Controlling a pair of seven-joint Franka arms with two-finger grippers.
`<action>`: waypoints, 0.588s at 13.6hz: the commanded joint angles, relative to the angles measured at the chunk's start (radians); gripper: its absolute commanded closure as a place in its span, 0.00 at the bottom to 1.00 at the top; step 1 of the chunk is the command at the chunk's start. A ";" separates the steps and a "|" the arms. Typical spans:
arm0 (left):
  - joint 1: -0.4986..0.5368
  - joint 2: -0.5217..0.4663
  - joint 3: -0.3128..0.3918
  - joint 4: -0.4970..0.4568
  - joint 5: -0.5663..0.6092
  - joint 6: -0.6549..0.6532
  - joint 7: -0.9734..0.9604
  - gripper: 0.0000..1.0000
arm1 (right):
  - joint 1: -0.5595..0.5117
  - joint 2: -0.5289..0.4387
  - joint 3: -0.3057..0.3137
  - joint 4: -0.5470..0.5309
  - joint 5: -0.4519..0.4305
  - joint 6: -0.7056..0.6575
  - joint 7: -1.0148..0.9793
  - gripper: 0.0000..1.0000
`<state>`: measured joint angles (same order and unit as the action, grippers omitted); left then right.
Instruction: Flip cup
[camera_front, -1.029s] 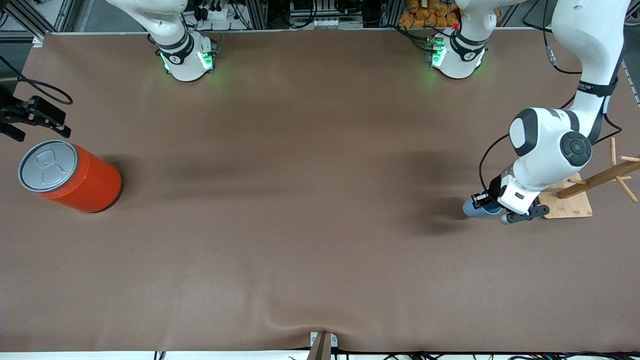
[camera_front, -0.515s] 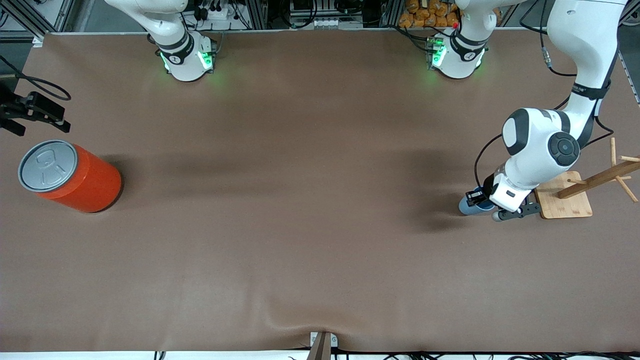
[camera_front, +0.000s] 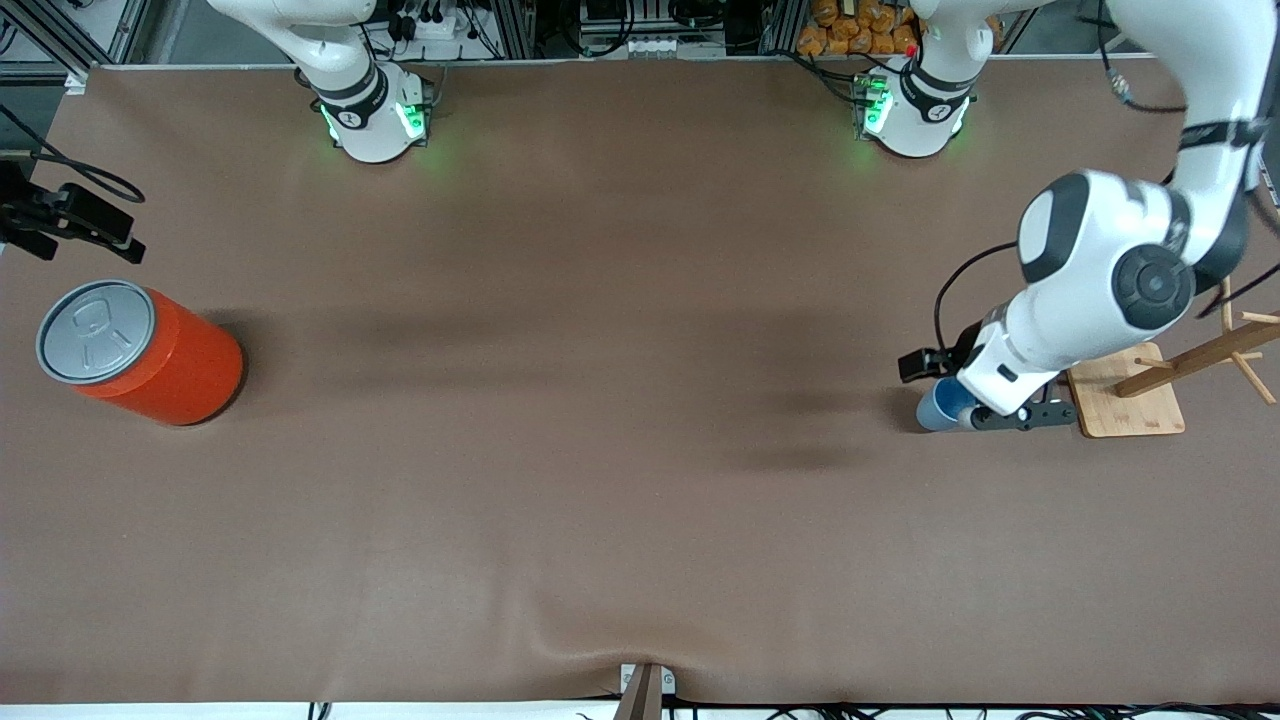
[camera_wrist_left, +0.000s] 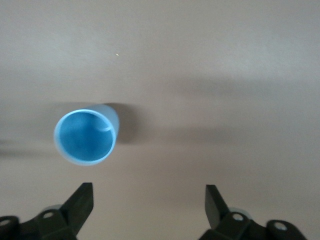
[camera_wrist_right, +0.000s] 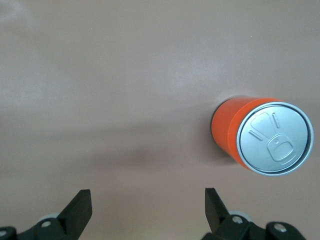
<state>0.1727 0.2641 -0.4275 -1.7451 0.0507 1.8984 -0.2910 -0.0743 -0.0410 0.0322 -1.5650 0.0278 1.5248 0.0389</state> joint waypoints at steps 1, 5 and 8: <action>0.004 0.001 -0.039 0.161 0.139 -0.171 -0.008 0.00 | 0.005 0.003 -0.012 -0.006 0.004 0.011 0.022 0.00; 0.014 -0.043 -0.048 0.320 0.133 -0.359 0.029 0.00 | 0.001 0.003 -0.014 -0.007 0.003 0.024 0.007 0.00; 0.018 -0.161 -0.040 0.317 0.124 -0.380 0.032 0.00 | 0.004 0.004 -0.014 -0.007 0.003 0.017 0.010 0.00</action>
<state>0.1803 0.1767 -0.4596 -1.4212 0.1671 1.5507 -0.2723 -0.0738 -0.0363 0.0216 -1.5697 0.0278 1.5406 0.0458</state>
